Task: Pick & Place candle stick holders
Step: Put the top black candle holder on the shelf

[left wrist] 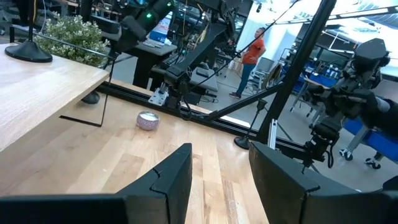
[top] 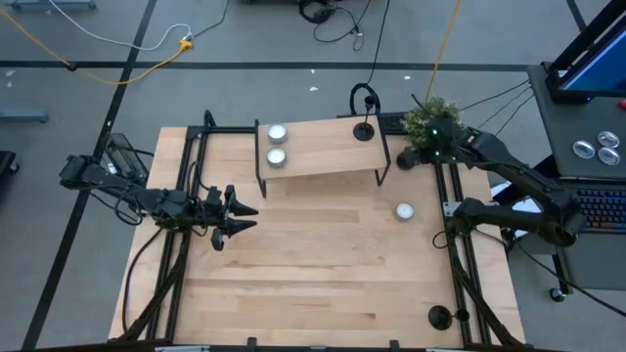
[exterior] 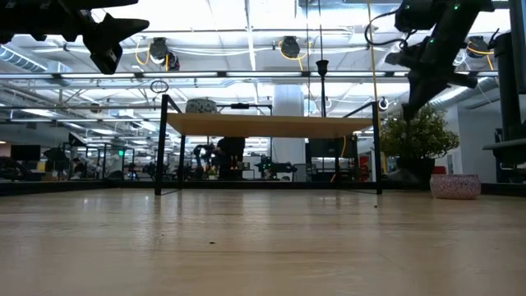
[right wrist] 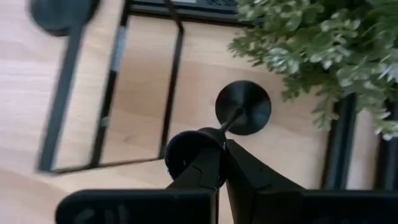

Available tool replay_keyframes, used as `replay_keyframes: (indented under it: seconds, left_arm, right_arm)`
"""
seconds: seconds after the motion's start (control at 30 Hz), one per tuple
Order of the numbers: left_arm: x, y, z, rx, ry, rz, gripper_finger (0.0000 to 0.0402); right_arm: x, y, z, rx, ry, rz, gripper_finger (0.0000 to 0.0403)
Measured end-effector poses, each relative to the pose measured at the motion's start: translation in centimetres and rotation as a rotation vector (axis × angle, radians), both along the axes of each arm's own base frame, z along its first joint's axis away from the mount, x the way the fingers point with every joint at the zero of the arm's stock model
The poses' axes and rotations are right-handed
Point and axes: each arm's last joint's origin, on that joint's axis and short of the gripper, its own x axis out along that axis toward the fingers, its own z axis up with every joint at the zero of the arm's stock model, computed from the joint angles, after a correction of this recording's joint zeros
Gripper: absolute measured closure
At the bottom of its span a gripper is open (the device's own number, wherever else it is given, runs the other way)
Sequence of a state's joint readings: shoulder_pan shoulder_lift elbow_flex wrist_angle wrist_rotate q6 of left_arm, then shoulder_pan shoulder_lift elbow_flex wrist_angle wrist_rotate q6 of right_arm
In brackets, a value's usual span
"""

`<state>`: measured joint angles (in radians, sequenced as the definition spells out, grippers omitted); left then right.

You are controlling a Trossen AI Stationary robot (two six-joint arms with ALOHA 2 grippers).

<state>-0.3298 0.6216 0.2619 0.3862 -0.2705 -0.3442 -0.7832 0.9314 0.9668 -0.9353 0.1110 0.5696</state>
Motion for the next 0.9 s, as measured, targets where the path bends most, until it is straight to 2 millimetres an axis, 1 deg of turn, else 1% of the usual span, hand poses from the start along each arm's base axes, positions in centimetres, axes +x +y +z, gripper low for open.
replay_keyframes:
  seconds: [0.27, 0.37, 0.53, 0.73, 0.9]
  left_arm:
    - [0.0, 0.0, 0.1, -0.004, -0.007, 0.000, 0.0238]
    - [0.0, 0.0, 0.1, -0.004, -0.007, 0.000, 0.0238]
    - [0.0, 0.0, 0.1, -0.008, -0.007, 0.000, 0.0238]
    - [0.0, 0.0, 0.1, -0.008, -0.007, 0.000, 0.0238]
    - [0.0, 0.0, 0.1, -0.008, -0.007, 0.000, 0.0238]
  right_arm:
    - [-0.8, 1.2, 1.1, 0.019, -0.137, 0.018, 0.0402]
    - [-1.1, 1.6, 2.0, 0.028, -0.174, 0.038, 0.0403]
    - [-1.9, 2.3, 5.0, -0.009, -0.151, 0.045, 0.0403]
    - [-2.8, 3.3, 8.9, -0.049, -0.196, 0.066, 0.0403]
    - [-3.4, 4.0, 11.3, -0.049, -0.214, 0.111, 0.0403]
